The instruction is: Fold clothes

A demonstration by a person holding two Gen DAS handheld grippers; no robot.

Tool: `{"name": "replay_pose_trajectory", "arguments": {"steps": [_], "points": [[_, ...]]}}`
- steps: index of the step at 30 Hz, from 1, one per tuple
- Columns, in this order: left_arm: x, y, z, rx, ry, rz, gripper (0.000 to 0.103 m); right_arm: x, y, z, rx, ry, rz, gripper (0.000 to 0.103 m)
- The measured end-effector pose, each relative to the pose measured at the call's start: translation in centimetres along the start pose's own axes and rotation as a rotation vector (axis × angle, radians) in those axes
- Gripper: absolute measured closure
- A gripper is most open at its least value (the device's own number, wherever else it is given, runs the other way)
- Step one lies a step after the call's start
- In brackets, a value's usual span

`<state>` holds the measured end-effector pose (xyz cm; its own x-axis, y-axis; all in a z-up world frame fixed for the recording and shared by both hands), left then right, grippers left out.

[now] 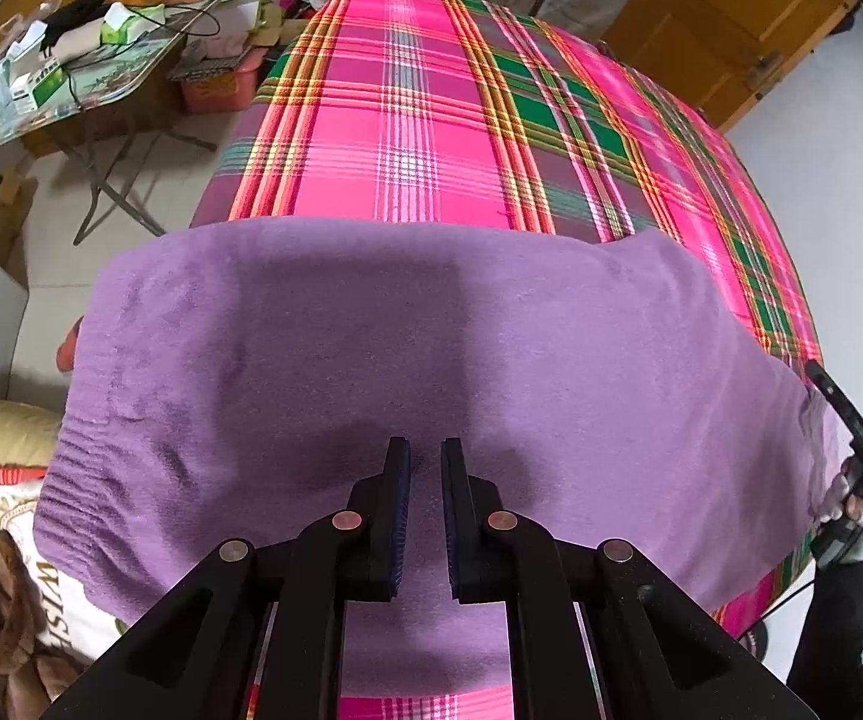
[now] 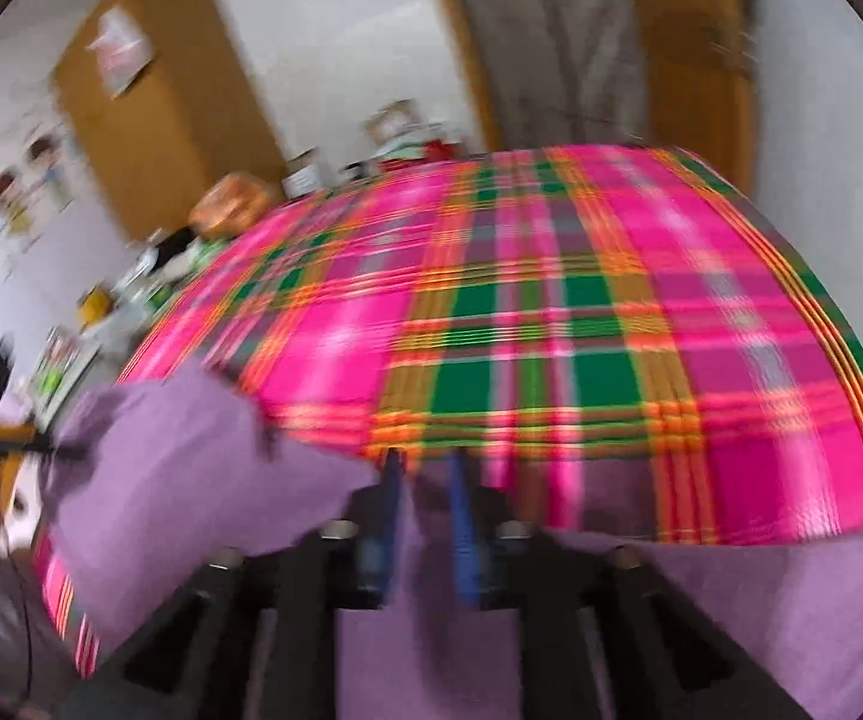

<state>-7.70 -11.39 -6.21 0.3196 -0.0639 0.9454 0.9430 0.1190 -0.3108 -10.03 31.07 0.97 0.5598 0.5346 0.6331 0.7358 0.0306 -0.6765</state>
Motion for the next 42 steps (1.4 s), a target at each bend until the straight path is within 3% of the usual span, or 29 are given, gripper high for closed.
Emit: {"name": "replay_pose_trajectory", "arguments": {"steps": [1,4,6,7,10,15,18,22,26,28,29,32,35,40,42], "points": [[0.0,0.0,0.1,-0.002,0.001,0.001,0.093,-0.3,0.2,-0.9,0.037,-0.009,-0.017,0.07],[0.1,0.0,0.7,-0.014,0.004,0.003,0.093,-2.5,0.6,-2.2,0.08,-0.014,-0.071,0.07],[0.1,0.1,1.0,-0.022,0.003,0.005,0.093,-4.0,0.9,-2.5,0.074,-0.011,-0.106,0.095],[0.1,0.2,1.1,-0.026,0.002,0.005,0.093,-4.5,1.0,-2.5,0.076,0.002,-0.115,0.101],[0.2,0.3,0.7,-0.02,-0.002,0.004,0.093,-3.7,0.4,-0.6,0.029,0.056,-0.073,0.103],[0.1,0.3,-0.2,0.003,-0.007,0.0,0.093,1.2,0.0,3.6,-0.097,0.124,0.038,0.098],[0.1,0.3,0.0,-0.002,-0.002,-0.001,0.093,5.1,0.5,5.5,-0.126,0.151,0.091,0.085],[0.3,0.0,0.8,-0.023,0.008,0.006,0.093,6.3,2.8,5.4,-0.088,0.144,0.042,0.072],[0.3,0.0,1.4,-0.033,0.005,0.003,0.093,4.1,4.6,2.7,-0.003,0.096,-0.04,0.072],[0.1,0.0,1.5,-0.032,0.0,0.0,0.093,3.7,4.7,3.3,-0.008,0.13,-0.051,0.076],[0.2,0.1,1.5,-0.031,-0.003,0.001,0.093,3.9,4.5,4.1,-0.025,0.144,-0.036,0.088],[0.3,0.2,1.5,-0.03,-0.006,0.004,0.093,6.4,4.1,9.6,-0.225,0.204,0.054,0.103],[0.4,0.2,1.3,-0.029,-0.004,0.007,0.093,11.1,5.6,15.8,-0.467,0.269,0.197,0.103],[0.4,0.3,1.5,-0.035,0.001,0.006,0.093,18.6,9.9,21.7,-0.804,0.233,0.463,0.102],[0.4,0.3,1.6,-0.037,0.003,0.004,0.093,20.1,10.6,21.3,-0.845,0.163,0.537,0.085]]}}
Point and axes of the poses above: each gripper's, at about its wrist camera, not at the fingertips, and x roughly against the way its jaws point, z to its right, y to its underside, the point moved 9 cm from there along -x, roughly the way its jaws point, and after that the axes turned 11 degrees about -y, right-handed, at the moved point
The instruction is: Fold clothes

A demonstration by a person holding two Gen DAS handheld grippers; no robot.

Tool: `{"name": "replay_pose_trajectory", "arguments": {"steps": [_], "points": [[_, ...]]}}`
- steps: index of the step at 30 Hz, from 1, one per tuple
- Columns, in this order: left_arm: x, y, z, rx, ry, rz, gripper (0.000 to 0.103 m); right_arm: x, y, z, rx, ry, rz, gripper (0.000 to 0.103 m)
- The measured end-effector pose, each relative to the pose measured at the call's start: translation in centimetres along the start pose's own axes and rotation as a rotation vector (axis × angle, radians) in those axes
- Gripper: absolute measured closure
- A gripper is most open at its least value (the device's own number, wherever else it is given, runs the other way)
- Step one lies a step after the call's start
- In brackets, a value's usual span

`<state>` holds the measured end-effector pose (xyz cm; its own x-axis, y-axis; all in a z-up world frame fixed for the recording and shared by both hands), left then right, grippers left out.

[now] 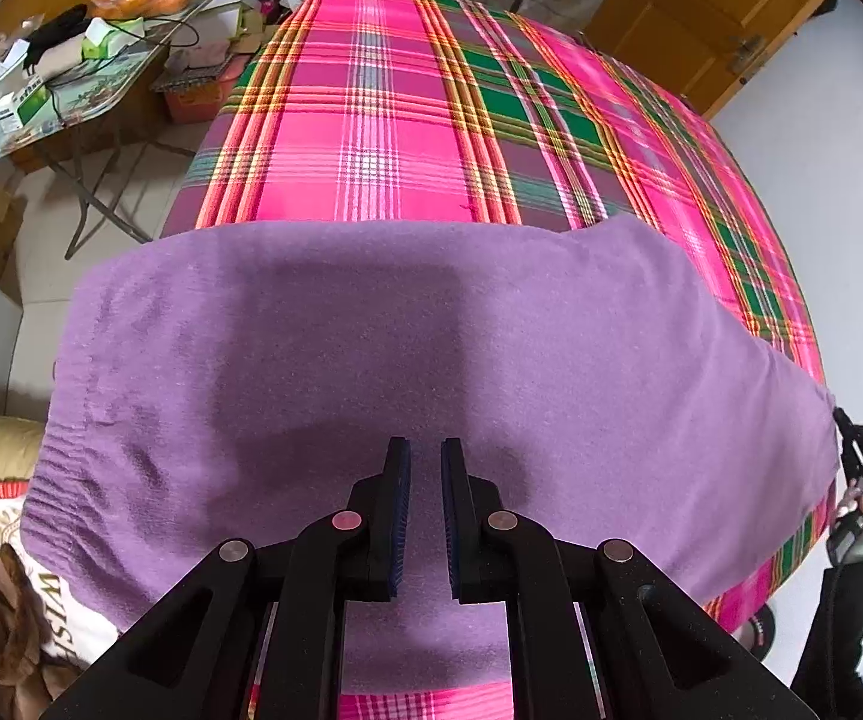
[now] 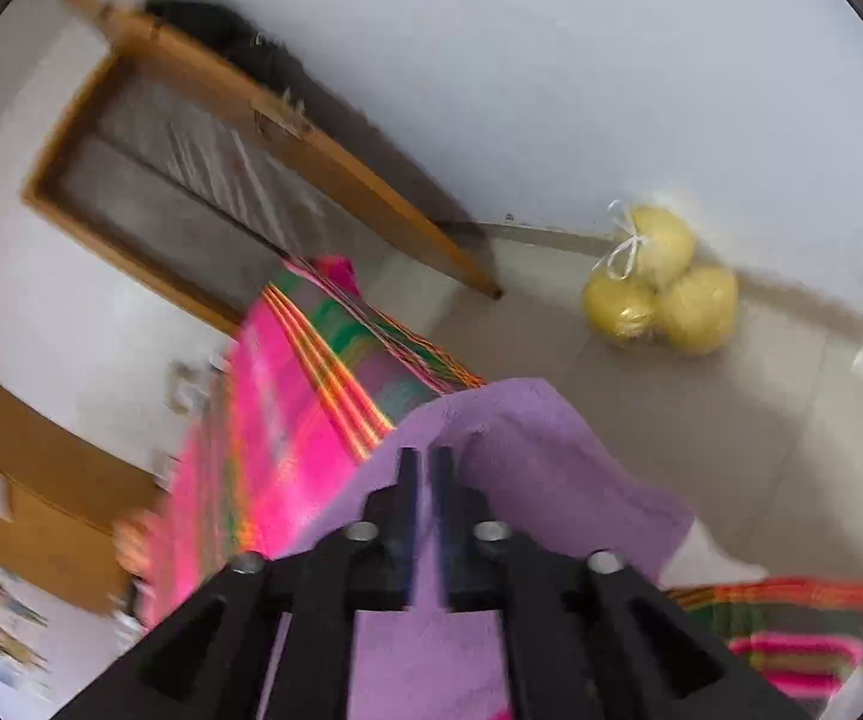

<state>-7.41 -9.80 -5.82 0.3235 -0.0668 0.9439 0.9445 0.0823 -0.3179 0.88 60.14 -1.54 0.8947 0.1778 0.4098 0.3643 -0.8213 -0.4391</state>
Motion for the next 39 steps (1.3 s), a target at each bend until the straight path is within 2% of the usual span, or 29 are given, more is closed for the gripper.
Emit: {"name": "replay_pose_trajectory", "arguments": {"steps": [1,4,7,8,10,13,15,16,18,21,22,23,24,25,27,29,30,31,32,36,38,39], "points": [[0.0,0.0,0.1,0.0,0.0,-0.001,0.093,0.4,0.5,-0.7,0.017,-0.037,-0.005,0.08],[0.0,-0.1,0.3,0.0,0.001,0.0,0.093,-0.4,3.4,-3.8,0.109,-0.153,-0.129,0.08],[-0.1,-0.2,0.8,-0.008,-0.001,-0.001,0.093,-3.4,6.2,-5.2,0.16,-0.142,-0.264,0.08],[-0.1,-0.1,0.9,-0.012,-0.002,-0.002,0.093,-4.2,6.5,-5.1,0.164,-0.124,-0.291,0.086],[-0.2,0.0,1.1,-0.019,-0.005,-0.001,0.093,-5.0,5.1,-4.4,0.123,-0.11,-0.275,0.09],[-0.1,0.1,1.2,-0.019,-0.006,-0.001,0.093,-4.6,0.9,-1.8,0.034,-0.054,-0.181,0.096],[0.1,0.0,1.0,-0.011,-0.003,0.005,0.093,-3.4,-1.2,-0.6,-0.009,-0.019,-0.118,0.091],[0.2,0.0,0.9,-0.007,-0.001,0.008,0.093,-2.7,-1.2,-1.0,0.009,-0.032,-0.101,0.084],[0.3,-0.2,0.9,-0.004,0.003,0.012,0.093,-1.6,-0.6,-2.6,0.053,-0.089,-0.087,0.083],[0.3,-0.4,1.5,-0.011,0.012,0.012,0.093,-0.7,2.6,-3.9,0.104,-0.167,-0.143,0.082],[0.3,-0.4,1.7,-0.016,0.014,0.01,0.093,-0.4,3.2,-3.7,0.12,-0.166,-0.173,0.082],[0.2,-0.5,2.1,-0.024,0.016,0.009,0.093,-0.3,4.1,-2.8,0.138,-0.13,-0.197,0.082],[0.1,-0.5,2.5,-0.033,0.018,0.007,0.093,-0.4,4.4,-2.0,0.139,-0.097,-0.19,0.089],[0.0,-0.6,2.9,-0.041,0.02,0.006,0.093,0.0,3.5,-1.0,0.107,-0.085,-0.154,0.102],[0.0,-0.5,3.6,-0.058,0.023,0.005,0.093,1.0,1.8,1.1,0.041,-0.062,-0.078,0.103],[0.1,-0.2,4.2,-0.075,0.027,0.007,0.093,1.8,0.2,2.2,0.04,0.01,-0.03,0.103],[0.2,-0.1,4.3,-0.083,0.03,0.008,0.093,1.9,0.0,2.1,0.064,0.052,-0.03,0.101],[0.3,0.0,4.4,-0.091,0.032,0.01,0.093,2.1,-0.2,2.0,0.09,0.095,-0.032,0.089],[0.3,0.1,4.6,-0.098,0.034,0.011,0.093,1.7,-0.2,1.2,0.114,0.086,-0.046,0.082],[0.4,0.2,5.2,-0.122,0.036,0.013,0.093,-1.1,2.2,-3.1,0.204,-0.04,-0.13,0.082],[0.3,0.2,5.6,-0.136,0.037,0.013,0.093,-2.7,3.3,-3.1,0.209,-0.037,-0.184,0.082],[0.3,0.3,5.8,-0.143,0.036,0.014,0.093,-3.9,3.2,-2.6,0.194,-0.033,-0.196,0.088]]}}
Point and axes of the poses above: each gripper's, at about its wrist camera, not at the fingertips, and x roughly against the way its jaws point, z to its right, y to its underside, the point moved 9 cm from there along -x, roughly the way its jaws point, and after that the axes turned 11 degrees about -y, right-handed, at the moved point
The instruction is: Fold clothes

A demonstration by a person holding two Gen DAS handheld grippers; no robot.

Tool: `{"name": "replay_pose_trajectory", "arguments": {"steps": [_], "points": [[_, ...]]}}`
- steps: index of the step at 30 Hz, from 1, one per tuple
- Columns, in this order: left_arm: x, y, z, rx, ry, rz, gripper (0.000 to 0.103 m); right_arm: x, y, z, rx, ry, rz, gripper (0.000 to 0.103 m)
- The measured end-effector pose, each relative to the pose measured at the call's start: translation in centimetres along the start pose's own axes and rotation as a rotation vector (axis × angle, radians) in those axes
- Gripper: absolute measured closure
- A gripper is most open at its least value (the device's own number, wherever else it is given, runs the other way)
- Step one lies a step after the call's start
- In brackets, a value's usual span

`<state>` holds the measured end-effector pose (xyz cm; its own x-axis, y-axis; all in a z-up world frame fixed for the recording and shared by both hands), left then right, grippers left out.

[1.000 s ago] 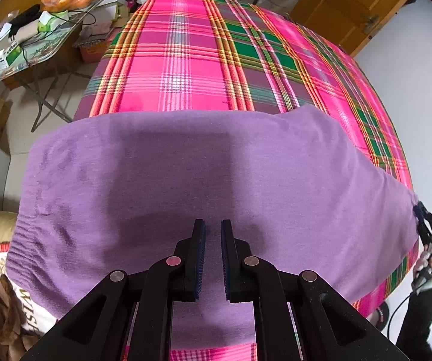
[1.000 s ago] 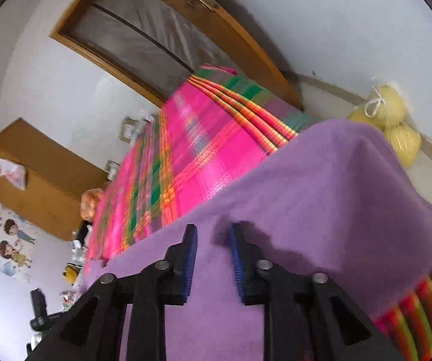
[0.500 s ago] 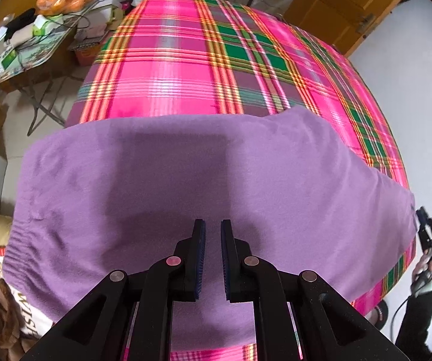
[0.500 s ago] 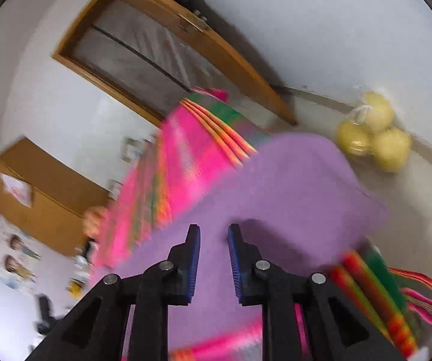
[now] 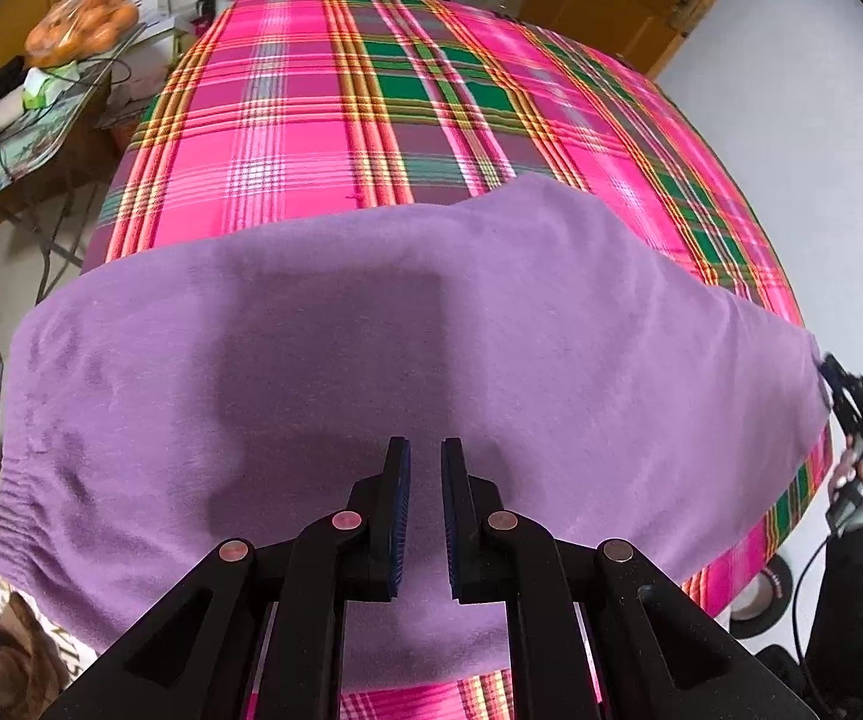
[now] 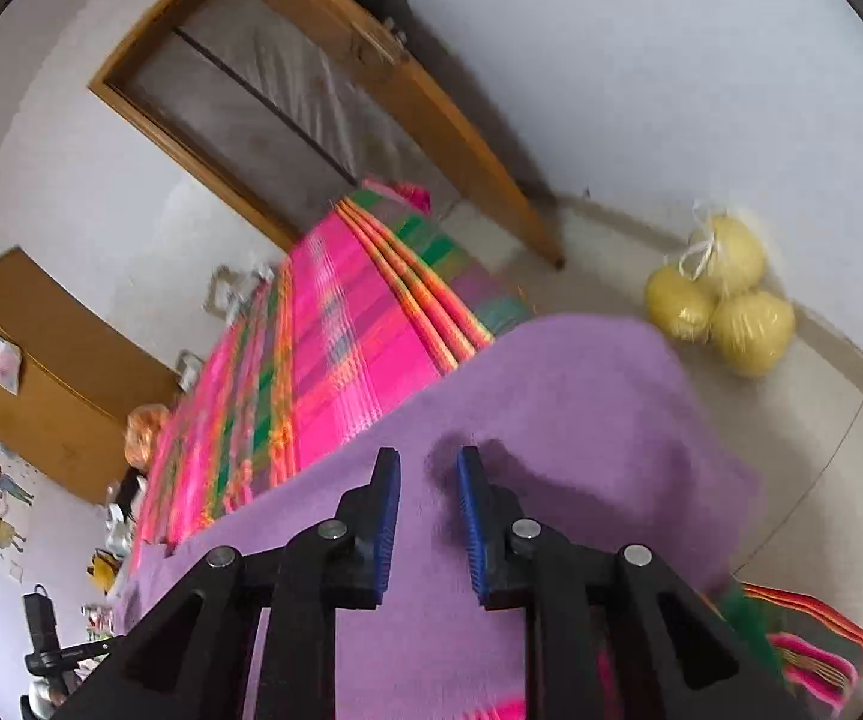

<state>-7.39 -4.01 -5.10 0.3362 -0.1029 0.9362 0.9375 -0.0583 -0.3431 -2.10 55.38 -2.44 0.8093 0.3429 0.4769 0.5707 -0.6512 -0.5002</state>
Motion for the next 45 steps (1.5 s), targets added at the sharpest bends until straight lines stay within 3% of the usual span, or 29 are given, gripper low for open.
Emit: {"name": "replay_pose_trajectory", "arguments": {"steps": [2,5,7,8,12,15,16,19,23,25,30,34,39,41,45], "points": [[0.1,0.2,0.3,-0.013,-0.002,0.005,0.093,-0.5,-1.1,1.3,-0.06,0.008,0.02,0.103],[0.4,0.6,0.4,-0.027,-0.004,0.008,0.093,0.2,-3.4,3.7,-0.199,0.024,0.092,0.103],[0.5,0.6,0.2,-0.025,-0.004,0.011,0.092,1.1,-4.1,3.5,-0.185,0.069,0.121,0.098],[0.6,0.6,0.1,-0.023,-0.005,0.012,0.093,1.3,-4.1,2.4,-0.161,0.05,0.128,0.097],[0.3,0.3,0.2,-0.021,-0.006,0.009,0.093,-1.3,-0.6,-3.4,-0.045,-0.108,0.003,0.093],[-0.1,0.4,0.7,-0.035,-0.008,0.001,0.092,-4.6,1.8,-4.8,-0.025,-0.127,-0.119,0.093],[-0.1,0.4,0.8,-0.039,-0.01,-0.001,0.092,-5.4,1.9,-4.2,-0.034,-0.092,-0.131,0.101],[-0.2,0.6,0.9,-0.045,-0.014,-0.001,0.092,-5.6,-0.2,-2.1,-0.148,-0.1,-0.066,0.103],[0.3,0.7,0.3,-0.032,-0.013,0.013,0.092,-3.9,-2.3,-0.4,-0.169,0.03,0.017,0.101],[0.6,0.4,-0.2,-0.022,-0.011,0.018,0.092,-3.5,-1.6,-2.1,-0.13,-0.031,0.012,0.101],[0.3,-0.1,0.1,-0.041,-0.004,0.009,0.092,-6.4,5.8,-10.0,0.014,-0.214,-0.202,0.101],[0.2,-0.3,0.6,-0.062,-0.005,0.008,0.092,-10.4,11.5,-14.9,0.035,-0.307,-0.372,0.101],[0.8,0.0,0.2,-0.058,-0.01,0.03,0.092,-13.1,15.2,-19.0,0.053,-0.322,-0.493,0.102],[0.9,0.0,-0.2,-0.05,-0.011,0.034,0.092,-13.2,14.5,-19.2,0.059,-0.302,-0.468,0.103],[1.2,0.0,-0.8,-0.036,-0.009,0.041,0.092,-12.4,8.7,-14.5,-0.059,-0.189,-0.256,0.103]]}}
Point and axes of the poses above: each gripper's, at about its wrist camera, not at the fingertips, and x roughly against the way its jaws point, z to its right, y to its underside, the point moved 9 cm from there along -x, roughly the way its jaws point, and after that the axes turned 11 degrees about -y, right-handed, at the moved point
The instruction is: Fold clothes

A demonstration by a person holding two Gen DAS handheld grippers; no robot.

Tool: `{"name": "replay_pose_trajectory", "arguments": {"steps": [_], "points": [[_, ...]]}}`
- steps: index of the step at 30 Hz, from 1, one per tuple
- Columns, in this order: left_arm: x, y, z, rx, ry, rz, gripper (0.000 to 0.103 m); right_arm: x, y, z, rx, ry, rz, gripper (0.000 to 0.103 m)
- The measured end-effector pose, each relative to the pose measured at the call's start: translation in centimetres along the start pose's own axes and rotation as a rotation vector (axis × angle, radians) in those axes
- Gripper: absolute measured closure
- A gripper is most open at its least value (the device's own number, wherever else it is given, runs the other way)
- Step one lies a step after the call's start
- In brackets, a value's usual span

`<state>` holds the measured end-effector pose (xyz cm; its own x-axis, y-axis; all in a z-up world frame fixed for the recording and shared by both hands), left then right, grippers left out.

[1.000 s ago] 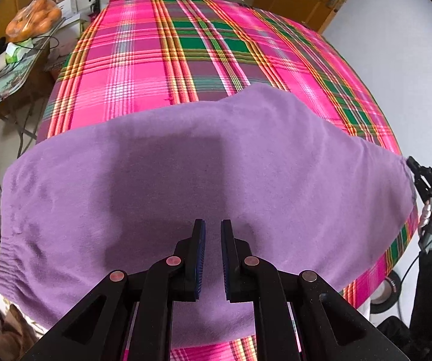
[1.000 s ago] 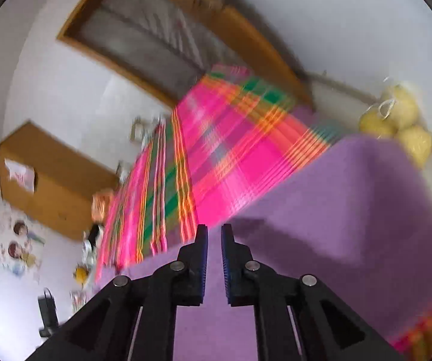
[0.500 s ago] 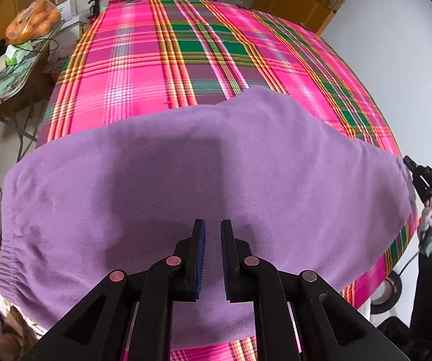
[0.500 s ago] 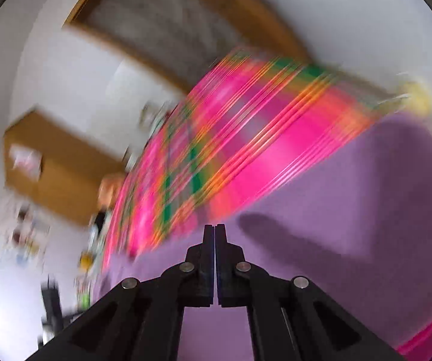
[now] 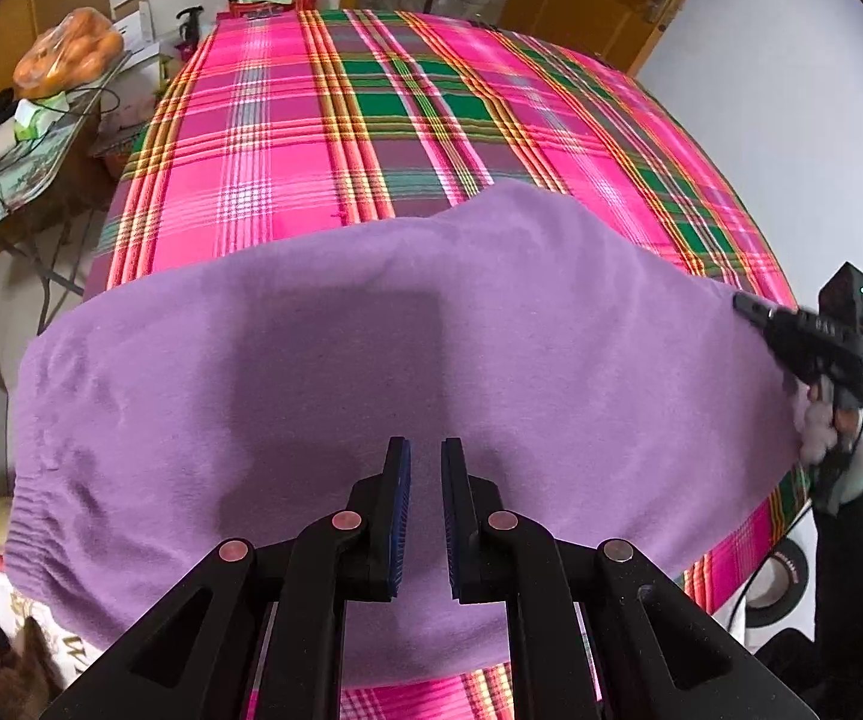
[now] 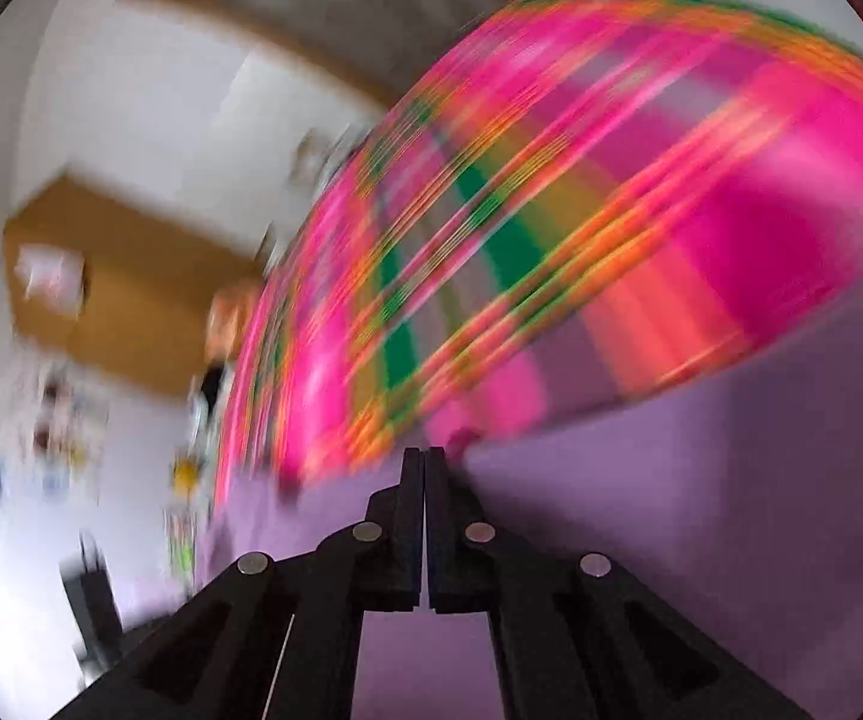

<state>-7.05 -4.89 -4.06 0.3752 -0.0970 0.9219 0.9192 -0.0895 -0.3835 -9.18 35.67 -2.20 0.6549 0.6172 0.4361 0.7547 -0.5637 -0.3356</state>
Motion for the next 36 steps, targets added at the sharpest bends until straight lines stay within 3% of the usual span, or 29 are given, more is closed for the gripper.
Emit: {"name": "replay_pose_trajectory", "arguments": {"steps": [3,6,9,11,14,17,22,27,29,32,36], "points": [[0.2,0.1,-0.1,-0.001,0.004,0.003,0.092,4.5,-1.0,1.0,0.028,0.046,0.112,0.101],[0.4,0.3,0.1,-0.007,0.013,0.005,0.092,7.3,1.5,1.4,0.048,0.014,0.118,0.101],[0.4,0.1,0.5,-0.01,0.017,0.007,0.092,10.0,3.5,3.8,0.042,0.062,0.113,0.103],[0.6,0.0,0.5,-0.006,0.012,0.017,0.092,12.4,2.9,5.2,-0.003,0.064,0.183,0.103],[1.1,-0.1,0.1,0.009,-0.001,0.039,0.092,14.6,1.7,6.0,-0.022,0.156,0.265,0.1],[1.6,-0.4,-2.2,0.096,-0.028,0.067,0.092,12.6,2.8,3.3,0.031,0.076,0.205,0.1],[2.2,-0.1,-8.0,0.326,-0.059,0.081,0.092,2.7,9.2,-4.1,0.134,-0.103,-0.07,0.1],[2.0,1.7,-11.8,0.424,-0.096,0.048,0.092,-6.5,14.7,-8.9,0.191,-0.171,-0.311,0.102],[1.4,2.9,-12.7,0.437,-0.101,0.014,0.092,-7.8,14.5,-9.3,0.212,-0.153,-0.317,0.103],[0.6,4.9,-13.9,0.452,-0.109,-0.032,0.093,-7.4,11.0,-7.9,0.145,-0.092,-0.221,0.103],[1.2,5.9,-15.0,0.466,-0.079,-0.013,0.093,-6.6,8.3,-7.0,0.126,-0.007,-0.119,0.098]]}}
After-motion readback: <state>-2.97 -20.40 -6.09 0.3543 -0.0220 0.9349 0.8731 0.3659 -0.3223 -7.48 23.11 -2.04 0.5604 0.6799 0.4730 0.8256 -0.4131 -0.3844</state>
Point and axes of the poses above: each gripper's, at about its wrist camera, not at the fingertips, and x roughly against the way its jaws point, z to its right, y to its underside, the point moved 9 cm from there along -x, roughly the way its jaws point, and after that the axes turned 11 degrees about -y, right-handed, at the moved point
